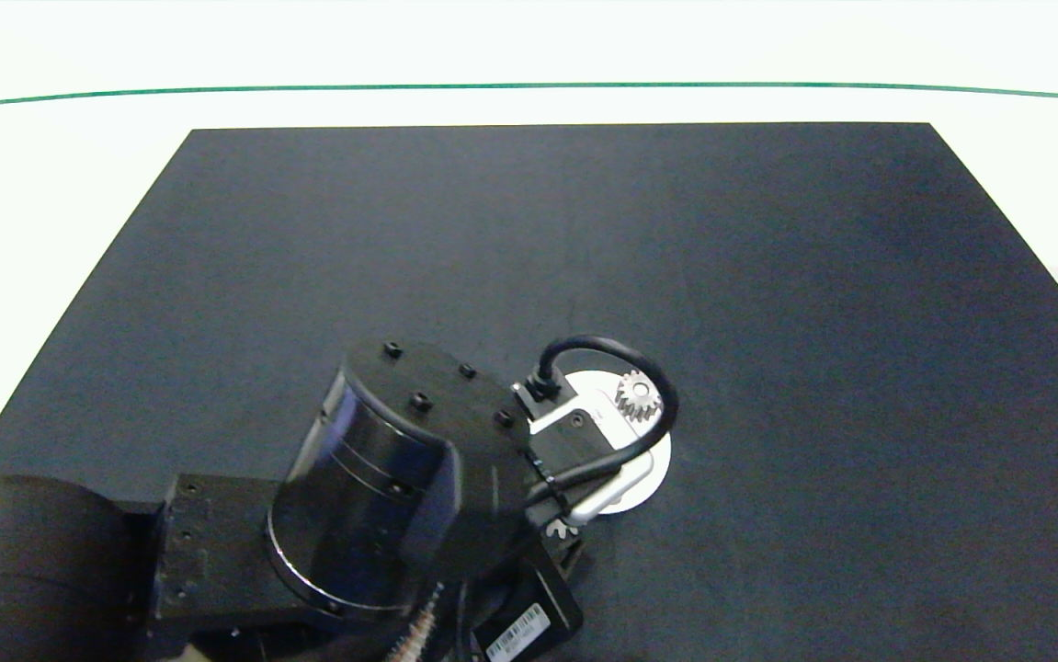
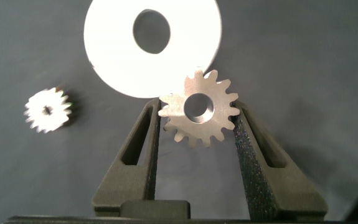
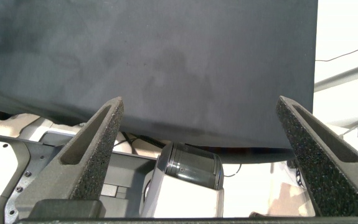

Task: Install three planetary gears onto the carrier pins

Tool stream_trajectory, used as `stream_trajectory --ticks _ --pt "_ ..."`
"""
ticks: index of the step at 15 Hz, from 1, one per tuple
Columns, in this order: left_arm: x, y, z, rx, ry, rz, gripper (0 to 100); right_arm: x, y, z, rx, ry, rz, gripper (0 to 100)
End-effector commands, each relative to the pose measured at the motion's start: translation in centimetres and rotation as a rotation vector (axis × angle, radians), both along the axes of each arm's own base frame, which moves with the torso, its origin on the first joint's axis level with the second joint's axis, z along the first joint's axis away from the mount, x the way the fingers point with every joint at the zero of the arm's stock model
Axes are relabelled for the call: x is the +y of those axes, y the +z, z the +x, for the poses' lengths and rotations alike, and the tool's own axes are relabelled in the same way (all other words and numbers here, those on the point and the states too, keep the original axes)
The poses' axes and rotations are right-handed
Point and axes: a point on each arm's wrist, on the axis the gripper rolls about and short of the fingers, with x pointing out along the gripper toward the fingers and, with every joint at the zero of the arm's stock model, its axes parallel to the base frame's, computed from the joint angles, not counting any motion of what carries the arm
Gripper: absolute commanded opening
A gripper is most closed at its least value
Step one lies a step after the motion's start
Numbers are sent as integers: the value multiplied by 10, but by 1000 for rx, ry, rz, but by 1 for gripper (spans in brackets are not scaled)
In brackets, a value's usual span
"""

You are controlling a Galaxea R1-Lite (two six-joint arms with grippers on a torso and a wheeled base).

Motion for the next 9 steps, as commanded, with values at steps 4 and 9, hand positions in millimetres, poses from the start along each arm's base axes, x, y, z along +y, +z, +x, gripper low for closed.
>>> stream_trajectory --ticks 4,9 --pt "-43 -17 -9 16 -77 47 7 0 -1 0 6 3 -1 100" --pt "-64 -15 7 17 -55 53 7 0 -1 0 11 3 -1 100"
